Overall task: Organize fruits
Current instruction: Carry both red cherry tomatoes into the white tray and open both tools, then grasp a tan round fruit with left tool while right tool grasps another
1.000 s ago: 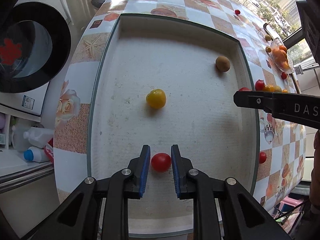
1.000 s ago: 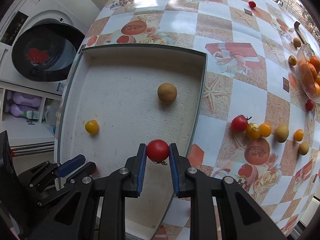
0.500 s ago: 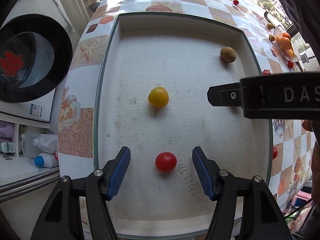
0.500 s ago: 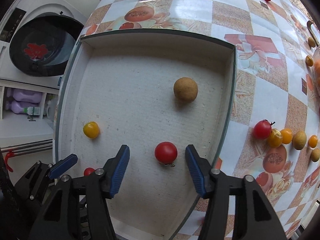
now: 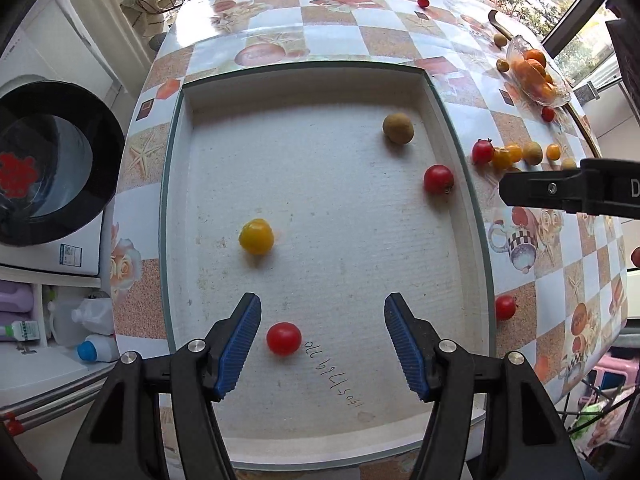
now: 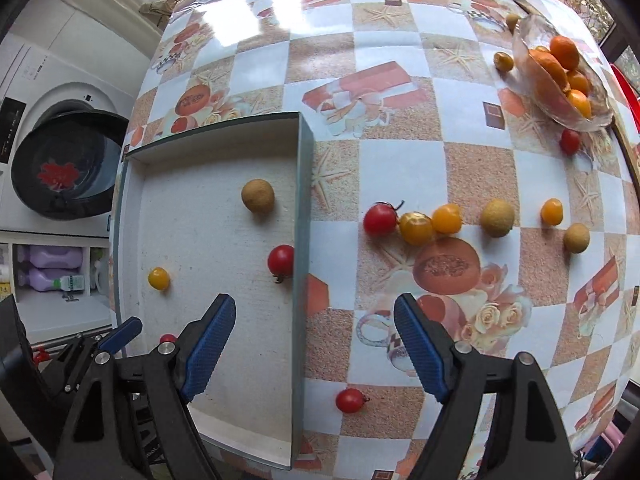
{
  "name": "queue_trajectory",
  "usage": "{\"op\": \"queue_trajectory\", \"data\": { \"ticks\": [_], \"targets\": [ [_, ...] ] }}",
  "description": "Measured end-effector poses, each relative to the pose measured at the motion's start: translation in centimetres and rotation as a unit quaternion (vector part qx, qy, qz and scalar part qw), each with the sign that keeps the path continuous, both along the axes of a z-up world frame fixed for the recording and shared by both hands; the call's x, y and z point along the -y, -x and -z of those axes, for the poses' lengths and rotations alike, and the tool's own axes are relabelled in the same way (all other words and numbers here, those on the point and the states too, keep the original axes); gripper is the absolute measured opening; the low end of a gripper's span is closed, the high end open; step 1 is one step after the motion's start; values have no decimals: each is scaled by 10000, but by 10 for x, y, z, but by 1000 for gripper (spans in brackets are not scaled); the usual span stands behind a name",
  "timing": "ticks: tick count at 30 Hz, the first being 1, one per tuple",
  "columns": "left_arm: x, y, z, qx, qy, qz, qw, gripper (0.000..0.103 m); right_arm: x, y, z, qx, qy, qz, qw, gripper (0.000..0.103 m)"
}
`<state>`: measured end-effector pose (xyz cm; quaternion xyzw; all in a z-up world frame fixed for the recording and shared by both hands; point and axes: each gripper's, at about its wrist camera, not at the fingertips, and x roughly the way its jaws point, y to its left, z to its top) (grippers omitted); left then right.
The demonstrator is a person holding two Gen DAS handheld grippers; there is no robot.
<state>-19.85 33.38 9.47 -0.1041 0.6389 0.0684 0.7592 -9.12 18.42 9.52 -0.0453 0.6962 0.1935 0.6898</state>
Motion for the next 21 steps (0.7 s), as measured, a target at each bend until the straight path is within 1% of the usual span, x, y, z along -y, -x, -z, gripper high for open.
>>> {"op": "queue_trajectory", "data": {
  "ticks": [5, 10, 14, 17, 21],
  "targets": [
    [36, -15, -15, 205, 145, 504, 9984, 66, 79, 8, 11, -224, 304, 776, 9963, 84],
    [74, -36, -28, 400, 223, 900, 9949, 66, 135, 13, 16, -265, 522, 1303, 9897, 84],
    [103, -60, -27, 472, 277, 1061, 9928, 66, 159, 9, 14, -163, 574, 1473, 9873, 84],
    [122, -74, -17, 436, 228, 1152, 9921, 66, 169, 3, 13, -86, 557, 1521, 9867, 84],
    [131, -87, 4, 265, 58, 991, 9947, 66, 173, -7, 14, 16, 526, 1468, 9878, 84]
  ]
}}
